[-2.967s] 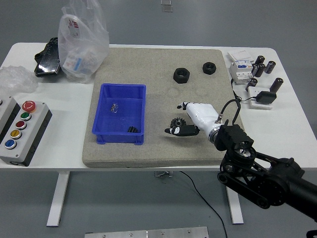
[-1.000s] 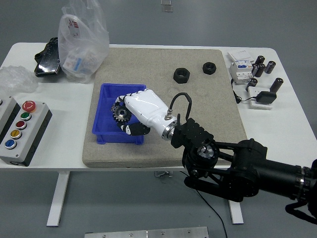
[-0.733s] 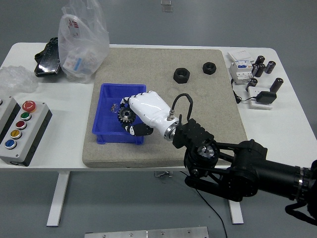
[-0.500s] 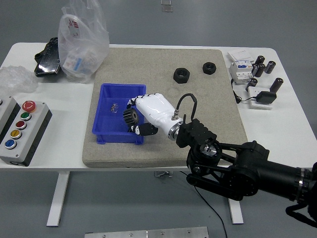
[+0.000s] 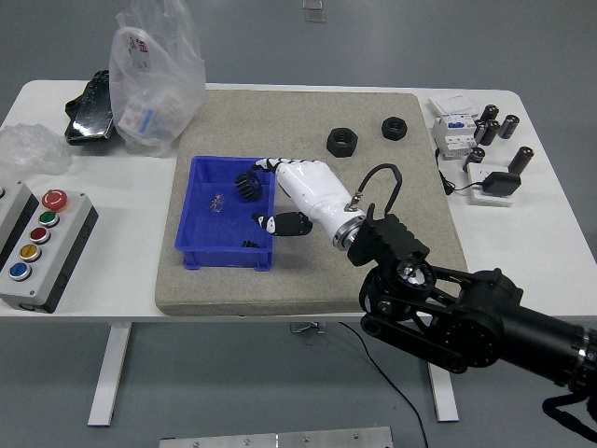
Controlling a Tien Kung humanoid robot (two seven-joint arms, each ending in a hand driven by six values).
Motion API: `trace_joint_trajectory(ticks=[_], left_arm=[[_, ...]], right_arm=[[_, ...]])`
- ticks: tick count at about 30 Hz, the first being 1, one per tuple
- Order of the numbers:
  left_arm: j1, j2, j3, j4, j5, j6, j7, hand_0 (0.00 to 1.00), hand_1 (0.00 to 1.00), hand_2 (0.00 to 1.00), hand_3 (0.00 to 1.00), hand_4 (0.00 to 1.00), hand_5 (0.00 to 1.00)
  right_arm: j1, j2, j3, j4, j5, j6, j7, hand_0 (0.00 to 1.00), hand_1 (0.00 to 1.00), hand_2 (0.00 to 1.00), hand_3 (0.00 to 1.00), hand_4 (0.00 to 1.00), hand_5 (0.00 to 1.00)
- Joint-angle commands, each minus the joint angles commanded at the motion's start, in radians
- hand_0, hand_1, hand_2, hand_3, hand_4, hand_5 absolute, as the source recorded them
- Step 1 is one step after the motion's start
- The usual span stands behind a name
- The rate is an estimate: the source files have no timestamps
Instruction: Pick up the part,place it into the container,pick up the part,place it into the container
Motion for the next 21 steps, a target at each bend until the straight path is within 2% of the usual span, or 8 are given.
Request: trace_joint_trajectory(ticks=[4,5,10,11,14,21], left_arm=[[0.003,0.001,-0.001,0.000,0.000,0.000,0.001,0.674,0.648,0.649,0.628,0.783,0.391],[0.004,0.002,-0.001,0.000,0.001,0.000,0.001,0.674,0.648,0.648,0.628,0.781,0.391],[0.008,0.007,-0.003,0.000,0.005,0.001,0.003,0.674,0.648,0.648,0.628,0.781,0.391],[0.008,0.008,-0.003,0.000,0.005,0.001,0.003,0.674,0.648,0.649,0.628,0.780,0.389],[0.011,0.008,-0.003,0.000,0.005,0.001,0.002,0.674,0.648,0.649,0.628,0.780,0.389],[0.024,0.000,-0.007,0.000,0.003,0.002,0.000,0.674,0.648,0.648,0.632,0.780,0.387]], right_arm=[[-0.079,-0.036,0.105,0.015,0.088,-0.035,0.067,0.613,0.751,0.793,0.811,0.793,0.327],[-0.108,-0.047,0.144,0.017,0.124,-0.046,0.097,0.604,0.714,0.749,0.751,0.781,0.358],[-0.225,-0.070,0.306,0.034,0.290,-0.048,0.221,0.604,0.714,0.749,0.751,0.781,0.358],[-0.250,-0.073,0.335,0.038,0.323,-0.047,0.246,0.592,0.699,0.735,0.713,0.774,0.370],[-0.322,-0.078,0.422,0.038,0.435,-0.036,0.323,0.592,0.699,0.735,0.713,0.774,0.370],[-0.489,-0.069,0.600,0.045,0.699,0.038,0.489,0.597,0.689,0.729,0.698,0.767,0.404]])
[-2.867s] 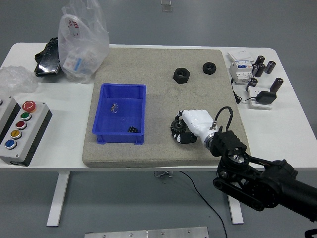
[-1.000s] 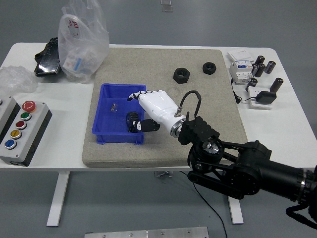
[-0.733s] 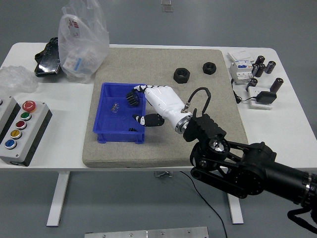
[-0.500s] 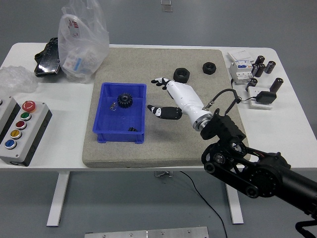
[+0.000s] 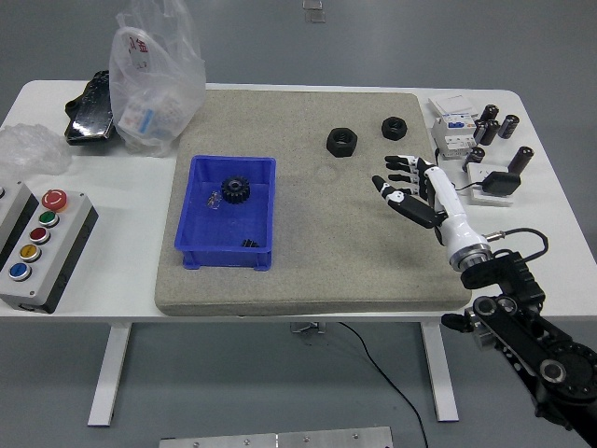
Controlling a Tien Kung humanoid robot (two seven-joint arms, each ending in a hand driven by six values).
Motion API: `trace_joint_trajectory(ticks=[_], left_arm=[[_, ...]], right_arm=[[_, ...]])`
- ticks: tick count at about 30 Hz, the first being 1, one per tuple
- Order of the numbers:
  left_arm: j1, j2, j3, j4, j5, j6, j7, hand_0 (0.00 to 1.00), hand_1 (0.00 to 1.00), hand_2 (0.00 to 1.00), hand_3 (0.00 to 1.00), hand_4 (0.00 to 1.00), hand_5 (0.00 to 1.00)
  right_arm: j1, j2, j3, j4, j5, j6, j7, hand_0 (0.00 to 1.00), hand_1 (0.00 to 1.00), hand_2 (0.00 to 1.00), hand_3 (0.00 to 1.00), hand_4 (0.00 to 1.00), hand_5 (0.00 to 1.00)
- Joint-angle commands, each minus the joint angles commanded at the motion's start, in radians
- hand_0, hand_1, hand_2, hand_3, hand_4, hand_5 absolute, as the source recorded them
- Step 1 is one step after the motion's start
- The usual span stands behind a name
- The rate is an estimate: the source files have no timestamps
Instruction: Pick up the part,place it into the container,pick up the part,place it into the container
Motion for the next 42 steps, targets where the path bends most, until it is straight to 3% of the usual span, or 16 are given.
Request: trace_joint_trajectory(ticks=[5,14,31,42], left_arm=[[-0.007,-0.001,-0.006,0.000,0.013,0.000,0.000,0.674,0.648,0.649,0.643,0.780,0.387],[-0.026,0.009,0.019,0.000,-0.008,-0.001,-0.019,0.673,0.648,0.650,0.646,0.779,0.383],[-0.042,0.006,0.014,0.000,0.011,0.000,-0.025,0.673,0.648,0.650,0.650,0.778,0.382],[-0.047,0.001,0.111,0.000,-0.062,-0.003,-0.048,0.673,0.648,0.651,0.651,0.776,0.379]], right_arm=[[-0.062,0.008,0.091,-0.009,0.174,0.038,0.078,0.602,0.682,0.714,0.678,0.765,0.406],[-0.081,0.008,0.170,0.020,0.364,0.052,0.107,0.605,0.669,0.702,0.666,0.763,0.411],[-0.107,0.025,0.248,0.041,0.354,0.040,0.127,0.605,0.674,0.701,0.664,0.739,0.444],[-0.129,0.027,0.314,0.075,0.382,0.060,0.149,0.629,0.669,0.698,0.662,0.744,0.454]])
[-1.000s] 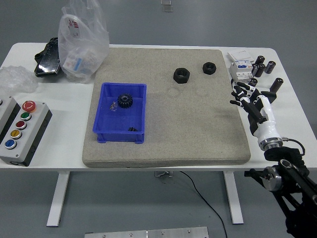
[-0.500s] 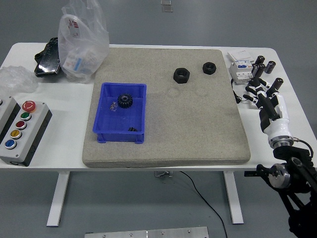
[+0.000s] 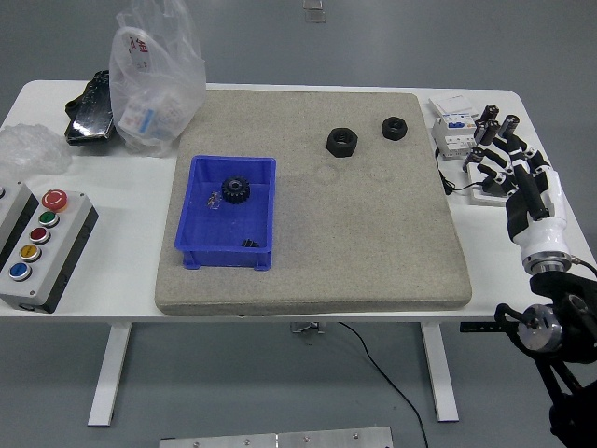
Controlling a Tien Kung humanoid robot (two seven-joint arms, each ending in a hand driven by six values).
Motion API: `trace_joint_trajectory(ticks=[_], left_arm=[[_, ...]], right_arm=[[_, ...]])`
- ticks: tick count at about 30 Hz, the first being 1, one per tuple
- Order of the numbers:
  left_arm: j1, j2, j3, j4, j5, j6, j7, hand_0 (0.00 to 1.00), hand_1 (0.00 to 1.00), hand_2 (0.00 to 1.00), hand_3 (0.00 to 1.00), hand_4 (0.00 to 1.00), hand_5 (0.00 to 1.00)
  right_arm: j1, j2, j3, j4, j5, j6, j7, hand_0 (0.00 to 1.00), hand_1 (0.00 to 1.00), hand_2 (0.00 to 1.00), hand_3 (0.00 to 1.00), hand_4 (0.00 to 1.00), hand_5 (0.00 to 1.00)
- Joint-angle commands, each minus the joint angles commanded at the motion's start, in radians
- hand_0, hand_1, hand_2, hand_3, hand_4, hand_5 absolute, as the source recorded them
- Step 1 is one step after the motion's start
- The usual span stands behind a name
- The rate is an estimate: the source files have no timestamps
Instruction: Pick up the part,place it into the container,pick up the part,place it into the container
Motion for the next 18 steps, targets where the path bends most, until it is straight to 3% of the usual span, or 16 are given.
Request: trace_joint_trajectory(ticks=[7,18], left_arm=[[-0.006,0.000,0.028,0.000,-0.003,-0.008,0.012,0.673,0.652,0.652,0.652,0.776,0.377],[-0.016,0.002,0.117,0.000,-0.072,-0.012,-0.025,0.674,0.665,0.661,0.652,0.775,0.377]], right_arm=[[-0.002,-0.006,0.017,0.006,-0.004,0.001,0.005,0.627,0.668,0.697,0.663,0.743,0.454],[-0.003,-0.008,0.032,0.011,-0.011,0.004,0.006,0.628,0.669,0.694,0.663,0.741,0.459]])
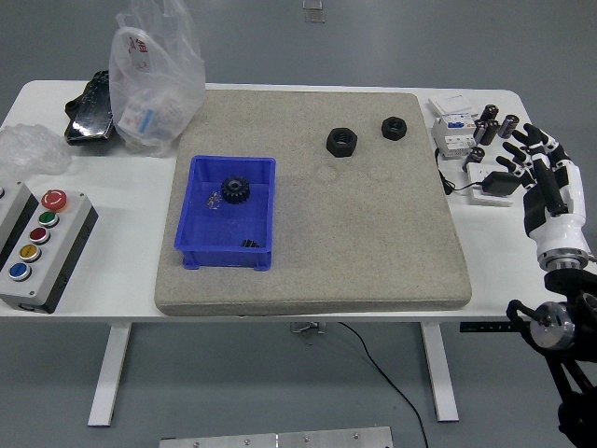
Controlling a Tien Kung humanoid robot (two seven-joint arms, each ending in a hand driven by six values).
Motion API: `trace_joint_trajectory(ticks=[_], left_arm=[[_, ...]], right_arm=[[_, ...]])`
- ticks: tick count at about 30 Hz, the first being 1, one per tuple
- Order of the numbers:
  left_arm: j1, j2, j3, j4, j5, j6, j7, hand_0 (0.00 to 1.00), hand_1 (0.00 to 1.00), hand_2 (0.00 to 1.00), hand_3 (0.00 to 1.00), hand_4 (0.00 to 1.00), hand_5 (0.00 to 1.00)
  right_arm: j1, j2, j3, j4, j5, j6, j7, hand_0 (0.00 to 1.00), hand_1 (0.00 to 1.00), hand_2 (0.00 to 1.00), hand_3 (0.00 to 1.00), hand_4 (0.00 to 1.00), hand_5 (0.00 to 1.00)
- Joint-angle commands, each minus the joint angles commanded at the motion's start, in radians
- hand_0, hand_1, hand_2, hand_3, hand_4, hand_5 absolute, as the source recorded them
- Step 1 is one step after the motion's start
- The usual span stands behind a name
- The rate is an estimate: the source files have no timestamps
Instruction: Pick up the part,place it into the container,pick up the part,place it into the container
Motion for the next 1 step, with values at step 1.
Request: trace_joint_trajectory(ticks=[1], left_arm=[[0.001,0.000,0.001,0.000,0.003,-0.002,0.005,0.674,0.665,0.661,0.652,0.775,0.377]], right_arm=[[0.000,0.000,0.000,0.000,0.000,0.000,0.000,0.628,0.669,0.694,0.663,0.741,0.459]])
